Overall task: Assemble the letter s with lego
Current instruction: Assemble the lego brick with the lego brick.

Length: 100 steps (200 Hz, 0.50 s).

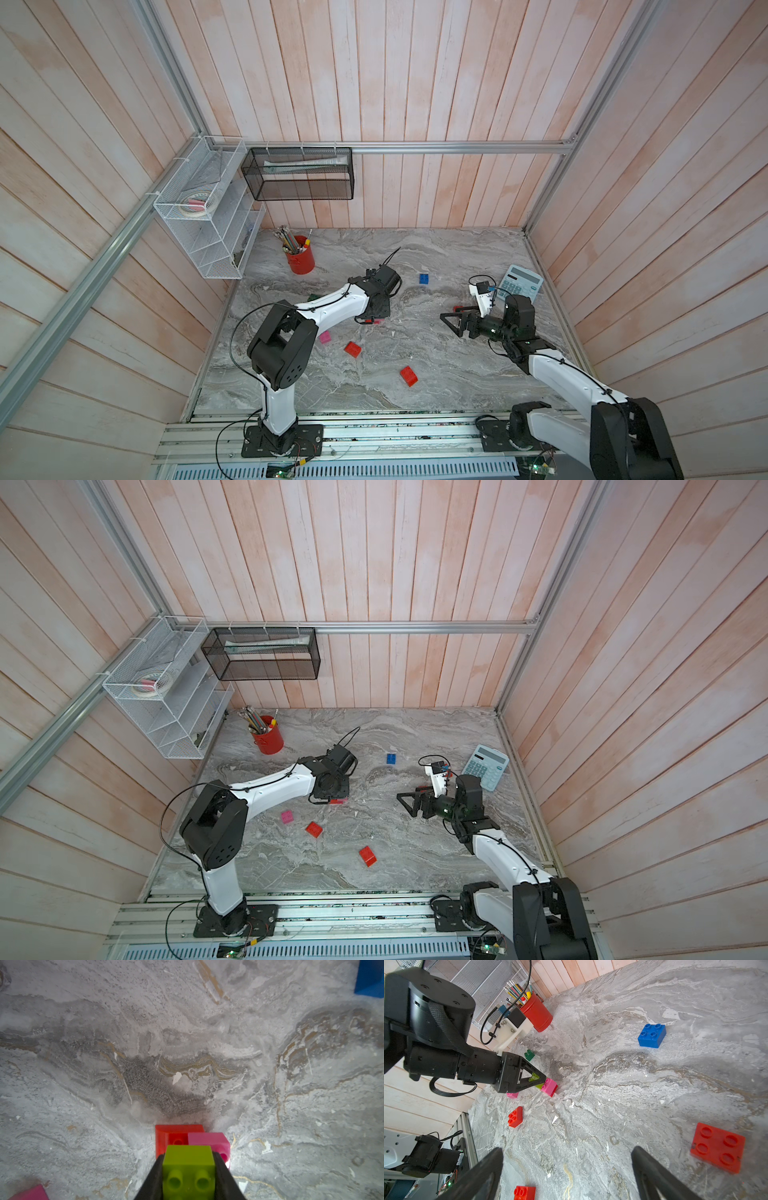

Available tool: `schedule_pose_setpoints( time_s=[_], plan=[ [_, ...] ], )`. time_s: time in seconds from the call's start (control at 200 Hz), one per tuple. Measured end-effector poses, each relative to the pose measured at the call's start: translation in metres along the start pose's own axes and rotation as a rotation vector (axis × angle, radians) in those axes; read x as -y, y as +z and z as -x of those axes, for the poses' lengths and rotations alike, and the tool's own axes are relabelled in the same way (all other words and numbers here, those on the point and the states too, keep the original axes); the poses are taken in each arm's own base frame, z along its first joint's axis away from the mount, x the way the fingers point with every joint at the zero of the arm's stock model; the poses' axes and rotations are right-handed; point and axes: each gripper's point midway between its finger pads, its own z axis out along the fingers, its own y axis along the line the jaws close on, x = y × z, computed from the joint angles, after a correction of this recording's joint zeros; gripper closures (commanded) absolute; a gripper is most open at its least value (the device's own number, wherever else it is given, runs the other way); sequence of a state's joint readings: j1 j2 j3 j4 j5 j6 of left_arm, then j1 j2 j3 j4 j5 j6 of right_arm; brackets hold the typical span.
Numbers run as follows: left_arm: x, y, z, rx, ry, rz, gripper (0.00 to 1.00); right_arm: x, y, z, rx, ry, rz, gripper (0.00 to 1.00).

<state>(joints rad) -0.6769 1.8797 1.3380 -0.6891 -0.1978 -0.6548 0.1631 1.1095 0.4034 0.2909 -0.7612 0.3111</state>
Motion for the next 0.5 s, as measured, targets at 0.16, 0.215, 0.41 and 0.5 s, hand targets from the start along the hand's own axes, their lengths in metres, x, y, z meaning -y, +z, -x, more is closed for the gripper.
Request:
schedule_pose_setpoints(
  time_s=[0.16, 0.215, 0.41, 0.5],
  plan=[
    [0.0003, -0.0001, 0.0006, -0.007, 0.010, 0.006, 0.68, 0.0000, 0.0000, 0.0000, 0.000, 0.000, 0.000, 0.02],
    [0.0004, -0.0004, 0.0008, -0.008, 0.014, 0.007, 0.67, -0.0001, 0.0000, 0.0000, 0.000, 0.000, 0.000, 0.02],
    [0.0005, -0.0007, 0.0011, -0.008, 0.022, 0.007, 0.62, -0.0001, 0.0000, 0.0000, 0.000, 0.000, 0.000, 0.02],
    [-0.0001, -0.0007, 0.0012, -0.009, 0.021, 0.008, 0.60, 0.0000, 0.0000, -0.0001, 0.000, 0.000, 0.000, 0.02]
  ],
)
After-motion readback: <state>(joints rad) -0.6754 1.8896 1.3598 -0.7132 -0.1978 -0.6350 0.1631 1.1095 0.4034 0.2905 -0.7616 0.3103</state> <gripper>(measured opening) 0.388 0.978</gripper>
